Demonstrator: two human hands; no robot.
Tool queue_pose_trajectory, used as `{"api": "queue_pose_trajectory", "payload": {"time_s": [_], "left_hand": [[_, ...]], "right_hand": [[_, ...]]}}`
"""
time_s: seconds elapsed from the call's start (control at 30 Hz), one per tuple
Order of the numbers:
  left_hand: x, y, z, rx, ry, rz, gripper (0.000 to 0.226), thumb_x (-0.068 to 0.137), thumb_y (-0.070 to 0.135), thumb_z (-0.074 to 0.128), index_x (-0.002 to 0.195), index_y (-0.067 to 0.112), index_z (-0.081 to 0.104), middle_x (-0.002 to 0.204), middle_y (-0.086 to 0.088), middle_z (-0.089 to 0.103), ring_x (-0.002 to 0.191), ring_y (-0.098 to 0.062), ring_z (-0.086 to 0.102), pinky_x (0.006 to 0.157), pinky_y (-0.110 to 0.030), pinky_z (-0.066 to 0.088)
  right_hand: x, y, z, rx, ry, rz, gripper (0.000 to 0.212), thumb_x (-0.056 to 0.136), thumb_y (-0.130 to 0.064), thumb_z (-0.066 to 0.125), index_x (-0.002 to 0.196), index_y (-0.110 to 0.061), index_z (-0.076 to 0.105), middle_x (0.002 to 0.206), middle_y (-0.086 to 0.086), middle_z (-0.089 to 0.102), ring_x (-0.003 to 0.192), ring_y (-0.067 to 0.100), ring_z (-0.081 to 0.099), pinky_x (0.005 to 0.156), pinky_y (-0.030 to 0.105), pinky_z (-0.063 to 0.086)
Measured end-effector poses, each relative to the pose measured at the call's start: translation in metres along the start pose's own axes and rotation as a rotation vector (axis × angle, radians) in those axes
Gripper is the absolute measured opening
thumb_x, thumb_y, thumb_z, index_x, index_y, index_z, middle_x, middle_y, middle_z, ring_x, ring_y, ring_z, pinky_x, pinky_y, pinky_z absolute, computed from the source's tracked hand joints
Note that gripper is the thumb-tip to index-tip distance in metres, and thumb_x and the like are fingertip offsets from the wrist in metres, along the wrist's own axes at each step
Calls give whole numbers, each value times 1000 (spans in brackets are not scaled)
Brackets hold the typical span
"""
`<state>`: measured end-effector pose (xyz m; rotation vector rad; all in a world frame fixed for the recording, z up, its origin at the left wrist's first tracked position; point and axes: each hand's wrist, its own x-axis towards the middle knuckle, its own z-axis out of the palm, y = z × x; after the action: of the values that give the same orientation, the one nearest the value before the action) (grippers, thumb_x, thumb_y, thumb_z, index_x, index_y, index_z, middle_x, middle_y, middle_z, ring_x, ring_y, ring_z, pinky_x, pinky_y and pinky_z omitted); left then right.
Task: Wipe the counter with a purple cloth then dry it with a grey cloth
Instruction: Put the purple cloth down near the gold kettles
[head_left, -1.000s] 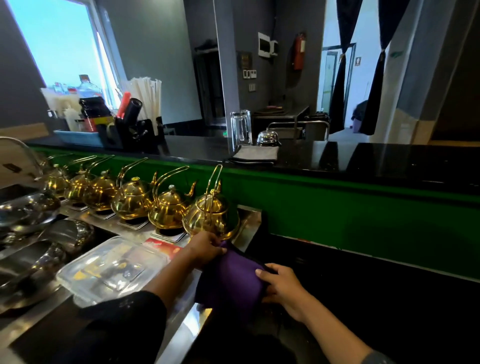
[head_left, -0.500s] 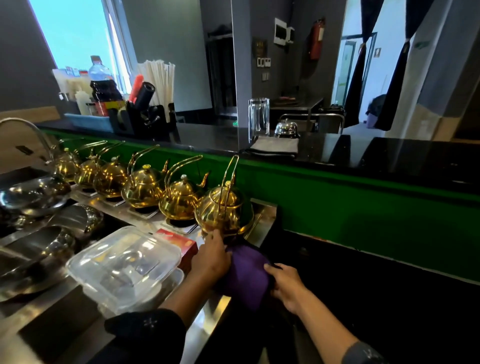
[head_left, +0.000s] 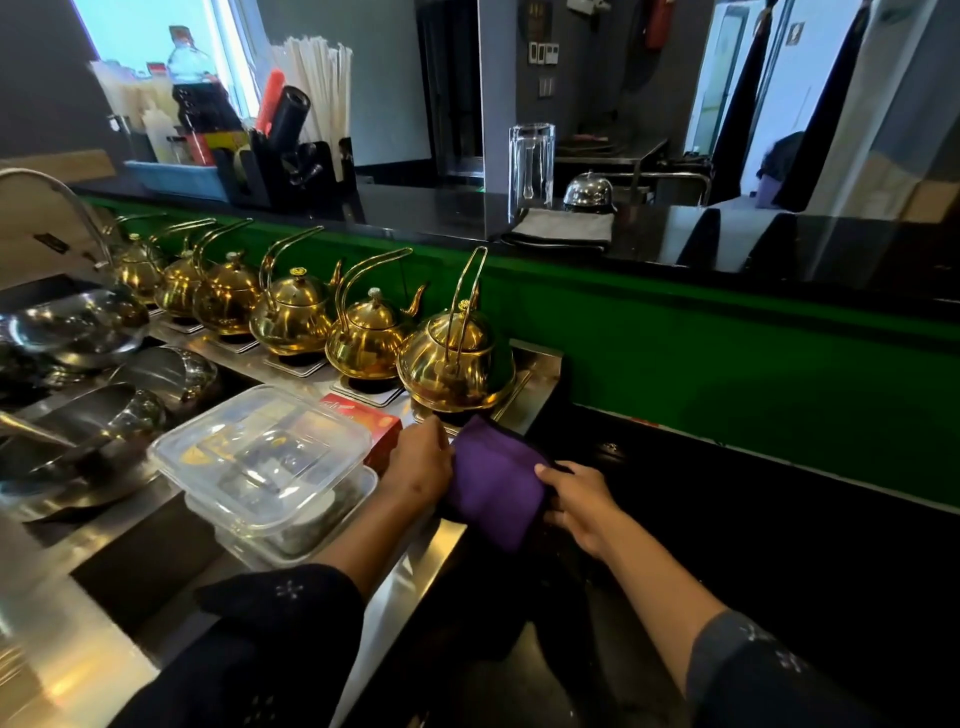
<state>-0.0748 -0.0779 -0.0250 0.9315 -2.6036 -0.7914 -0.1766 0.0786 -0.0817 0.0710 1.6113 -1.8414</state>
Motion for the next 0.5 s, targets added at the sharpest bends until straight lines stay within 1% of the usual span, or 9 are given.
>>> {"api": "queue_pose_trajectory", "payload": {"time_s": [0.07, 0.17, 0.23, 0.27, 0.3, 0.33, 0.37, 0.43, 0.5], "left_hand": [[-1, 1, 0, 70, -21, 23, 6, 90, 16, 54, 92, 11, 53, 105, -14, 61, 90, -32, 61, 76, -42, 51], [-4, 5, 0, 290, 6, 96, 24, 92, 22, 51, 114, 13, 51, 126, -11, 50, 110, -32, 53, 86, -42, 45], [-5, 10, 1, 406, 78, 210, 39, 94, 32, 48, 130, 18, 45, 137, -6, 44, 123, -29, 44, 98, -42, 38], [-6, 12, 4, 405, 96, 286, 45, 94, 38, 46, 135, 20, 42, 140, -4, 42, 128, -26, 40, 105, -41, 32], [-8, 15, 8, 389, 74, 357, 49, 95, 43, 43, 139, 22, 39, 144, -2, 39, 133, -23, 35, 110, -39, 26], [-10, 17, 14, 374, 15, 413, 54, 95, 46, 39, 144, 23, 33, 150, -2, 33, 140, -22, 27, 115, -38, 17], [-13, 18, 21, 373, -68, 441, 60, 96, 49, 36, 148, 22, 25, 156, -3, 23, 145, -21, 16, 118, -37, 8], [-17, 16, 35, 424, -239, 425, 70, 96, 54, 30, 152, 21, 5, 160, -3, -1, 147, -19, -7, 117, -36, -5], [-17, 12, 43, 469, -294, 405, 74, 95, 57, 26, 152, 20, -6, 159, -4, -12, 146, -19, -15, 117, -37, -9]], "right_hand": [[-1, -2, -2, -34, -17, -3, 40, 94, -7, 57, 133, -3, 48, 117, 16, 64, 101, 29, 65, 67, 36, 55], [-2, -2, -7, -152, -23, -52, 35, 95, -7, 57, 130, -6, 50, 108, 14, 65, 81, 24, 66, 60, 34, 56], [0, 0, -9, -237, -4, -90, 37, 95, -11, 58, 131, -9, 50, 110, 13, 63, 80, 23, 64, 64, 35, 57], [0, 1, -11, -293, 11, -111, 39, 95, -14, 59, 132, -11, 49, 109, 10, 62, 84, 22, 64, 67, 34, 57], [2, 2, -12, -356, 29, -139, 41, 94, -17, 60, 133, -13, 49, 108, 7, 62, 88, 21, 63, 71, 34, 55], [2, 4, -14, -413, 47, -164, 43, 93, -20, 62, 133, -15, 49, 111, 5, 61, 94, 20, 62, 77, 35, 54], [3, 5, -16, -464, 62, -187, 45, 92, -23, 63, 134, -17, 49, 117, 5, 60, 102, 21, 60, 85, 36, 53], [3, 7, -19, -524, 72, -229, 47, 91, -24, 64, 135, -19, 48, 127, 7, 56, 114, 23, 57, 97, 38, 49], [3, 9, -22, -543, 69, -237, 48, 91, -26, 64, 136, -20, 48, 130, 7, 56, 115, 24, 57, 99, 40, 48]]}}
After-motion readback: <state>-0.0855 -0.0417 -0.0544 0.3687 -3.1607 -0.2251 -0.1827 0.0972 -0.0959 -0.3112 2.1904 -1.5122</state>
